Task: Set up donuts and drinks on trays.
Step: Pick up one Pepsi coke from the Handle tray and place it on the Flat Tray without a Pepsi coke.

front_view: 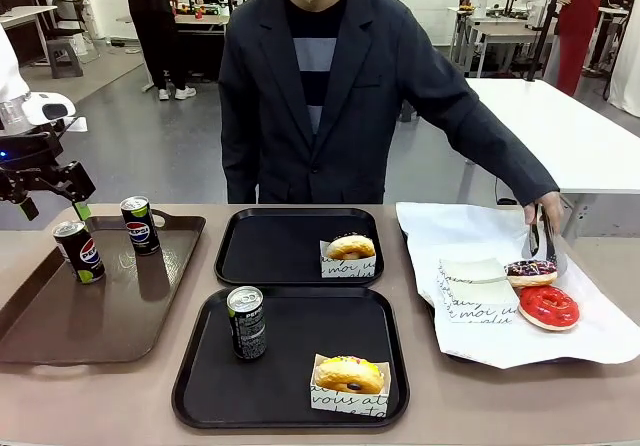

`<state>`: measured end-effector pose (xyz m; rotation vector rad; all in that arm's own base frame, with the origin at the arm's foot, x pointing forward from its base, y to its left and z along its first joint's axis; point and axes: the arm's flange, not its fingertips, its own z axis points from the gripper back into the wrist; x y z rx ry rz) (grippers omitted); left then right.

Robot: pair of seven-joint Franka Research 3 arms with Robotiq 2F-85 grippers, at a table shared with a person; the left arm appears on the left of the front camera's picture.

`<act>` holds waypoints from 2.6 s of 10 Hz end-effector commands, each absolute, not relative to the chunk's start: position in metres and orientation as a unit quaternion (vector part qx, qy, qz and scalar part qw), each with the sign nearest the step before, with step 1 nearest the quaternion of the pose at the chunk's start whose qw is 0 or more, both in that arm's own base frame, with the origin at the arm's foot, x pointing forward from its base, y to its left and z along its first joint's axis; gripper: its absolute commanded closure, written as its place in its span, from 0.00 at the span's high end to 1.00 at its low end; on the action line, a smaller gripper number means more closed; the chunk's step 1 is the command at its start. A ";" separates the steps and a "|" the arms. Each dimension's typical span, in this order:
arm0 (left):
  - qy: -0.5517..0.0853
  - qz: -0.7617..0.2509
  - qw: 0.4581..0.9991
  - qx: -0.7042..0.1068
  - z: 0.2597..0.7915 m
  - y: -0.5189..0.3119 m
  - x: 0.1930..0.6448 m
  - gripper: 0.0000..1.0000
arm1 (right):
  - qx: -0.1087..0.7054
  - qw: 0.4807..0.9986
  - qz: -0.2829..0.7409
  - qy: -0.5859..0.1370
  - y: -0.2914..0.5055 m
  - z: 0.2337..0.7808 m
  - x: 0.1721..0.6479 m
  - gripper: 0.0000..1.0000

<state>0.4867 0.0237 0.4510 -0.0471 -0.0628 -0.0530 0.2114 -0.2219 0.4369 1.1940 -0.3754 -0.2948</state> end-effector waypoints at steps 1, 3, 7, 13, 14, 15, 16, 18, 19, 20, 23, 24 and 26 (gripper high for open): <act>-0.033 -0.023 0.999 -0.023 0.446 0.027 0.492 1.00 | 0.562 0.796 -0.132 -0.180 -0.222 0.436 0.212 1.00; -0.042 -0.014 0.999 -0.023 0.435 0.031 0.498 1.00 | 0.562 0.796 -0.132 -0.180 -0.222 0.436 0.212 1.00; -0.039 -0.009 0.999 -0.015 0.412 0.032 0.506 1.00 | 0.562 0.796 -0.132 -0.180 -0.222 0.436 0.212 1.00; -0.026 -0.002 1.000 -0.017 0.385 0.029 0.500 1.00 | 0.562 0.796 -0.132 -0.180 -0.222 0.436 0.212 1.00; -0.028 -0.004 0.999 -0.016 0.383 0.028 0.498 1.00 | 0.562 0.796 -0.132 -0.180 -0.222 0.436 0.212 1.00; -0.029 -0.007 0.999 -0.016 0.382 0.026 0.498 1.00 | 0.562 0.796 -0.132 -0.180 -0.222 0.436 0.212 1.00; -0.030 -0.008 0.999 -0.015 0.381 0.025 0.499 1.00 | 0.562 0.796 -0.132 -0.180 -0.222 0.436 0.212 1.00; -0.033 -0.007 0.999 -0.013 0.379 0.019 0.497 1.00 | 0.562 0.796 -0.132 -0.180 -0.222 0.436 0.212 1.00; -0.033 -0.008 0.999 -0.010 0.377 0.017 0.496 1.00 | 0.562 0.796 -0.132 -0.180 -0.222 0.436 0.212 1.00; -0.031 -0.007 0.999 -0.009 0.376 0.017 0.498 1.00 | 0.562 0.796 -0.132 -0.180 -0.222 0.436 0.212 1.00; -0.027 0.000 1.000 -0.011 0.375 0.016 0.499 1.00 | 0.562 0.796 -0.132 -0.180 -0.222 0.436 0.212 1.00; -0.027 0.003 1.000 -0.011 0.375 0.017 0.499 0.97 | 0.562 0.796 -0.132 -0.180 -0.222 0.436 0.212 1.00; -0.026 0.000 1.000 -0.010 0.376 0.017 0.501 0.82 | 0.562 0.796 -0.132 -0.180 -0.222 0.436 0.212 1.00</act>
